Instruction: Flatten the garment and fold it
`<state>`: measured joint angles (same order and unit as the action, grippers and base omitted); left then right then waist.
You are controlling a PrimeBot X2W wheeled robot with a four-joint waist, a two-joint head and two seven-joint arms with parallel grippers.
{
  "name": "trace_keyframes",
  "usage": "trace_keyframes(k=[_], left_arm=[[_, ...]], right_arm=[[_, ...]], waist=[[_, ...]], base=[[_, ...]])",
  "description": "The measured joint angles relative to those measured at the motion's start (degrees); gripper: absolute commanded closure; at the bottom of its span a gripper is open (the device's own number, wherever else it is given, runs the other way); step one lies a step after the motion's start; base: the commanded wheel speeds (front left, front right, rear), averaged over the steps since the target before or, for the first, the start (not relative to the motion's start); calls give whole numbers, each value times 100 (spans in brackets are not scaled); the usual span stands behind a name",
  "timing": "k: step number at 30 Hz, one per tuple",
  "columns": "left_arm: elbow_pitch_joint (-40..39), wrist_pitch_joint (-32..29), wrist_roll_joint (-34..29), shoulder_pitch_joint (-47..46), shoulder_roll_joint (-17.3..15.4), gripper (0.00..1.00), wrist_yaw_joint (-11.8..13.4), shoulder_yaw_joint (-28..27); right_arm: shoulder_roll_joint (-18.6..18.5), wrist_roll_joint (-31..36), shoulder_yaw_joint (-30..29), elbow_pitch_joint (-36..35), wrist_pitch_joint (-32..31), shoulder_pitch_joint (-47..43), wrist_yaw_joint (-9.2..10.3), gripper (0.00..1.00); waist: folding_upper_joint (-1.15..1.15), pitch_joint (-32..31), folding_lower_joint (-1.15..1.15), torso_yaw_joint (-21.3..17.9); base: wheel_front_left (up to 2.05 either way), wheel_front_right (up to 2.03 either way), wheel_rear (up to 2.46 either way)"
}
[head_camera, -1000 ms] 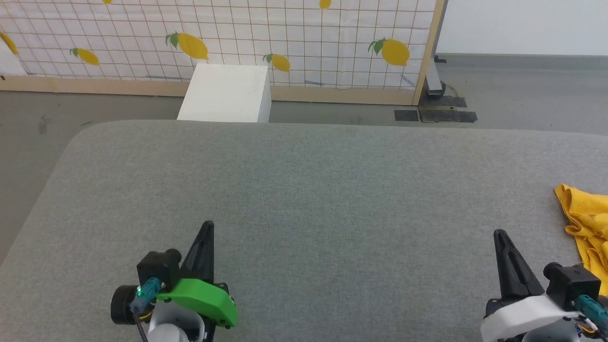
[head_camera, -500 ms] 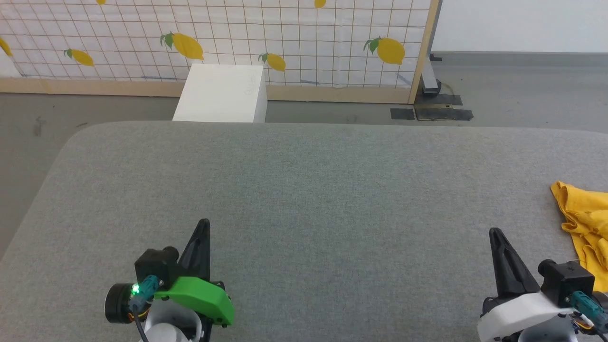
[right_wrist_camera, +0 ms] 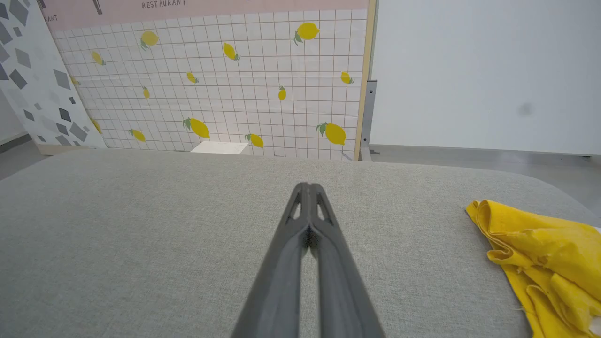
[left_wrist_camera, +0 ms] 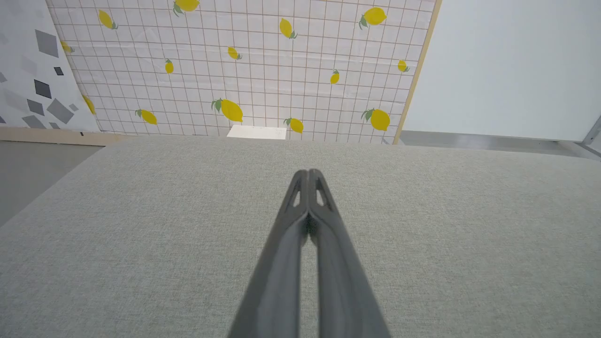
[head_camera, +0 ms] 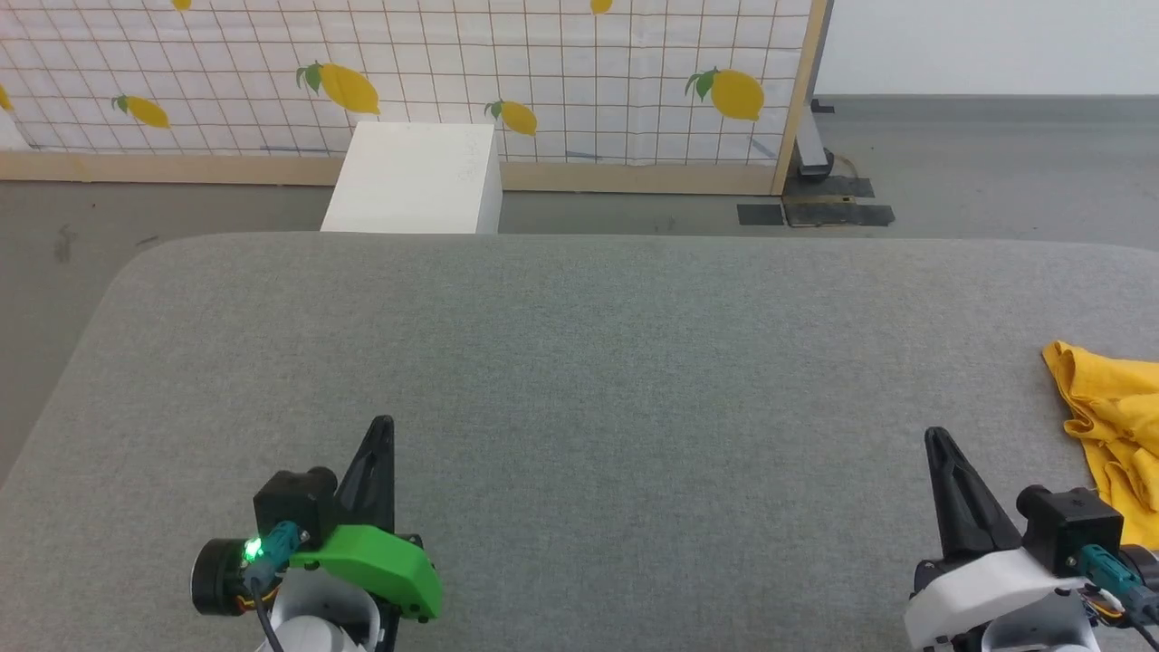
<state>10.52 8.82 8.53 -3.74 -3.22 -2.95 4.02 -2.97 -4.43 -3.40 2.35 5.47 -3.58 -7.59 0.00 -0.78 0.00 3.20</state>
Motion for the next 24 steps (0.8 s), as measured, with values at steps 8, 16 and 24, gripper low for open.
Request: trace_keyframes(k=[8,16,24], left_arm=[[-103,-94,-57,26,0,100,12,-43],[-208,-177,-129,52,1,100,52,-92],[-325,-272,-268,101,1,100,83,-135]], right_arm=[[0,45,35,-24,-55,10,0,100],[0,86,75,-48,-119,38,0,100],[0,107,111,-69,-178,65,0,100]], waist=[[0,8,0,-35],[0,17,0,-68],[0,25,0,-103]], base=[[0,0,0],[0,0,0],[0,0,0]])
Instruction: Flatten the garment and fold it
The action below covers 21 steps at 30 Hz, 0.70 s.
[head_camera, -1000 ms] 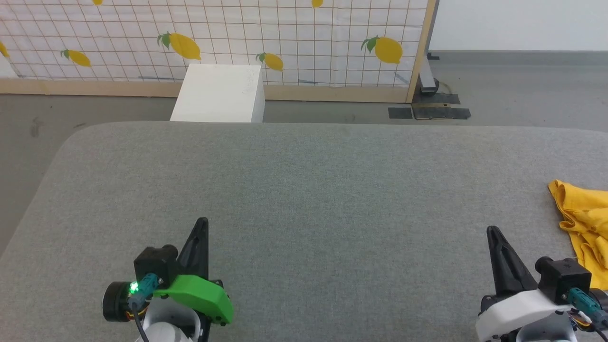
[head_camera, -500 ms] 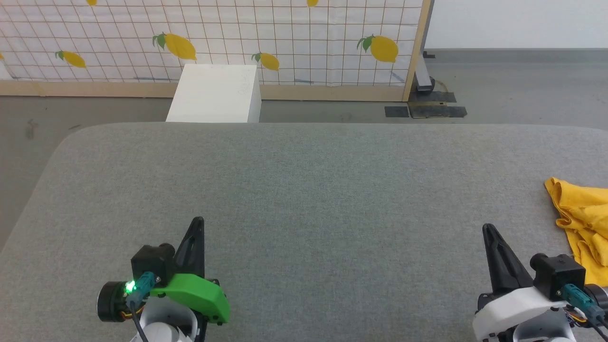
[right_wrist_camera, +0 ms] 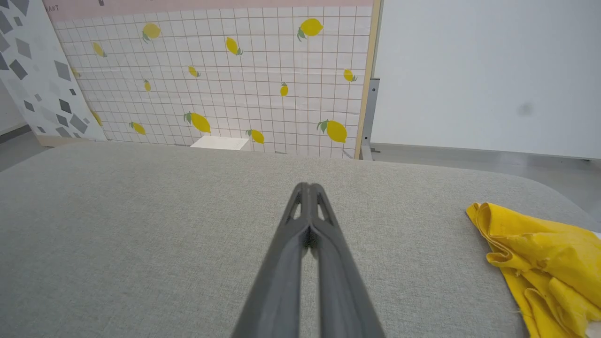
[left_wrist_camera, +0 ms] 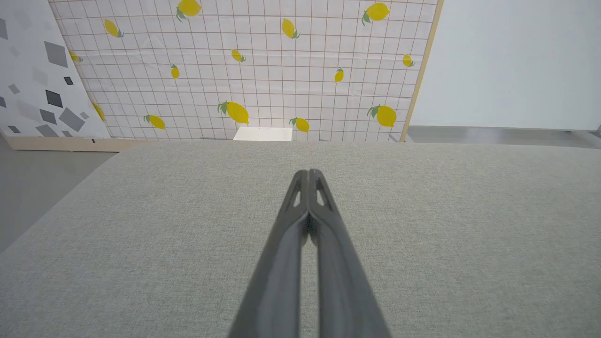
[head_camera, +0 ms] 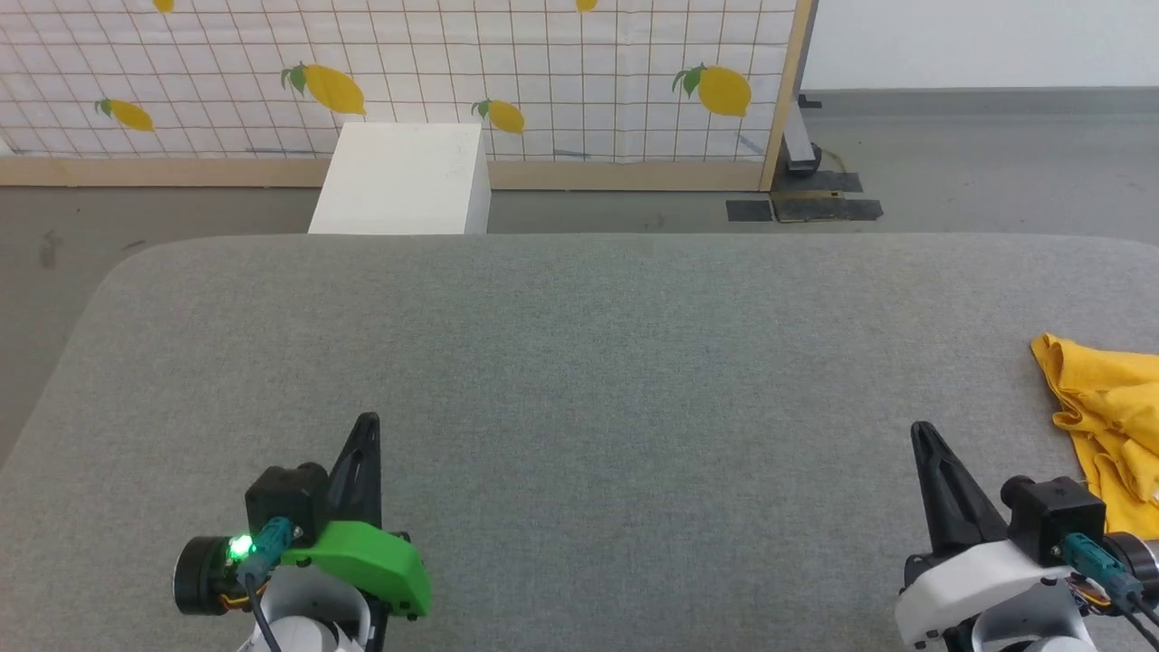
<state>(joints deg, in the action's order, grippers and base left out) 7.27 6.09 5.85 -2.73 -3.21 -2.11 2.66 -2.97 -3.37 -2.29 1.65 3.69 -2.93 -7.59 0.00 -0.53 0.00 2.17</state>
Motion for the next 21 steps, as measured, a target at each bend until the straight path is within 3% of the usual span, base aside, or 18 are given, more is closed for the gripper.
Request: trace_keyframes(k=[21], left_arm=[[-271,-247,-177,66,1,100,69,-94]], right_arm=[[0,135,80,-54,-142,66,0,100]], waist=[[0,22,0,-90]], base=[[0,0,0]])
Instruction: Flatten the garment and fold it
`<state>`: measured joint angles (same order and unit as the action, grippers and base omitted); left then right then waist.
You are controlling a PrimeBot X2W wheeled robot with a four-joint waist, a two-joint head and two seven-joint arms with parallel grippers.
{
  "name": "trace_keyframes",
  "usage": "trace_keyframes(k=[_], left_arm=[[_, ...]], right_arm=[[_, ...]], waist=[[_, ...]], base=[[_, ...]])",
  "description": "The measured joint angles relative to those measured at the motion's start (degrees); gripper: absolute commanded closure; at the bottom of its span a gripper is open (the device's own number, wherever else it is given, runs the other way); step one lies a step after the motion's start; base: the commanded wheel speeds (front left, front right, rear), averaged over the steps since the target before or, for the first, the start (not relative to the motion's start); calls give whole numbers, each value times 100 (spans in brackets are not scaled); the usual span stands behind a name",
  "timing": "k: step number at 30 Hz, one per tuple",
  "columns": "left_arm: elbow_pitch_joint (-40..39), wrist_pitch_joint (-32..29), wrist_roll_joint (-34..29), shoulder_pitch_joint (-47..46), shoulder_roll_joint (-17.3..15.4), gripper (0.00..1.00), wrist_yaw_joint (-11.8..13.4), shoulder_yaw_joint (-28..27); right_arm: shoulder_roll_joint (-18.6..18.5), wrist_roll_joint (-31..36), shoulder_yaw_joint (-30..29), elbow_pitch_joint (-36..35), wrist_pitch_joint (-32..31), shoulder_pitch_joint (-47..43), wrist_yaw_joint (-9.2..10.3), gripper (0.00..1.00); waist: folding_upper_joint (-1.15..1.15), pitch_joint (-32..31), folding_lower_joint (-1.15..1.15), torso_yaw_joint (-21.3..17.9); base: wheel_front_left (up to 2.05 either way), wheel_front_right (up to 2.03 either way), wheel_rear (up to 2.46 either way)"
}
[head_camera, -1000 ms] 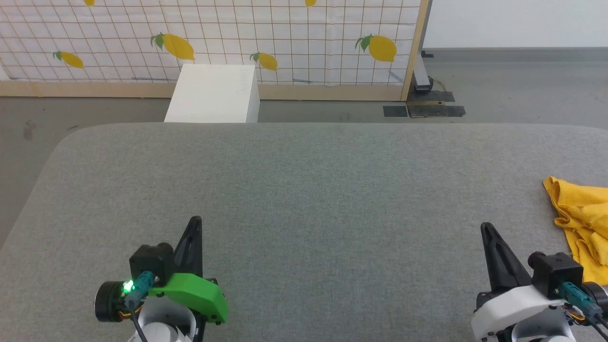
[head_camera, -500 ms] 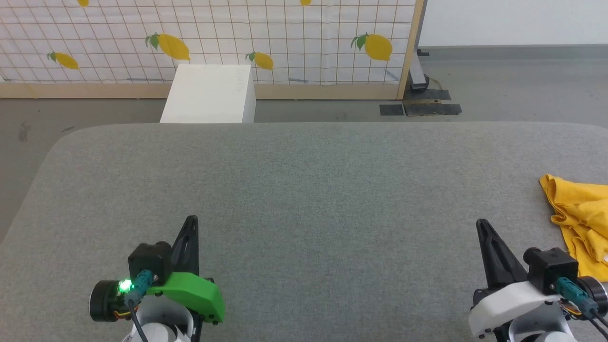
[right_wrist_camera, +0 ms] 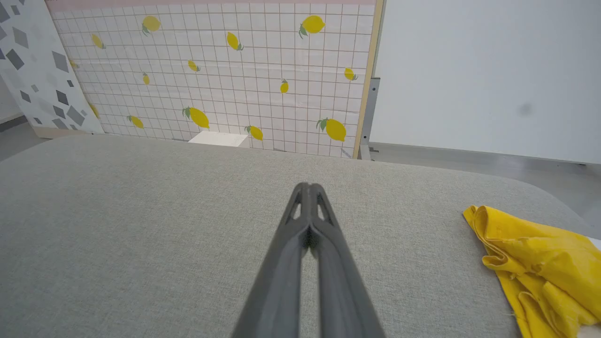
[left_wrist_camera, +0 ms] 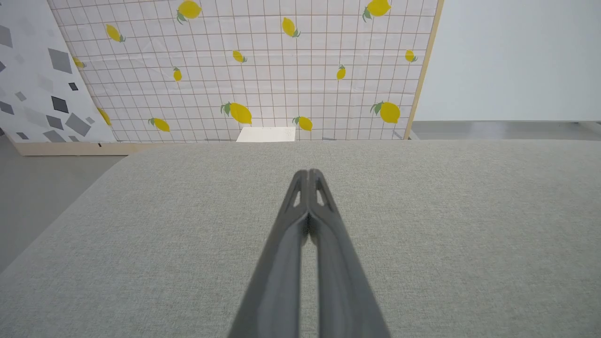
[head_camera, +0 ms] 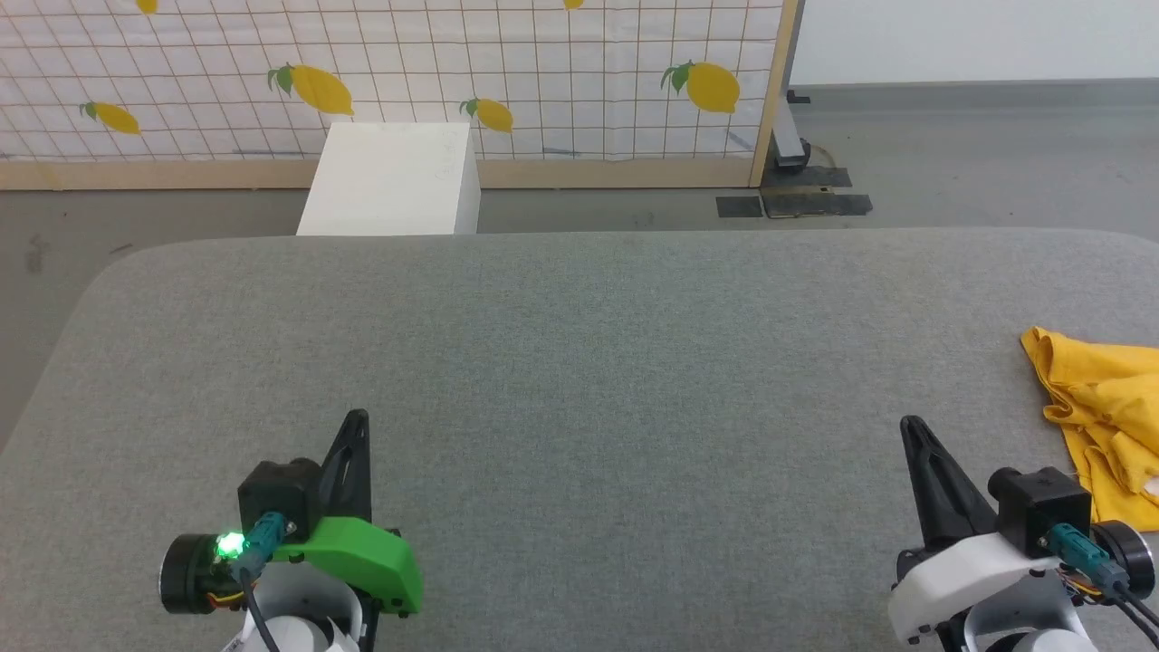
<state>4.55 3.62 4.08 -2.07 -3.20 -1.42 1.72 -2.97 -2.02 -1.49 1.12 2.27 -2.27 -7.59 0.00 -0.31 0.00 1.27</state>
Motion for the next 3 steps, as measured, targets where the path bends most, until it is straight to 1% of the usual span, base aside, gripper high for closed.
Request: trace_keyframes(k=[3], left_arm=[[-46,-36,-16,3,1,100,7,-19]], right_arm=[[0,9,14,-8,-27,4,0,100]], waist=[[0,3,0,-13]], base=[[0,0,0]])
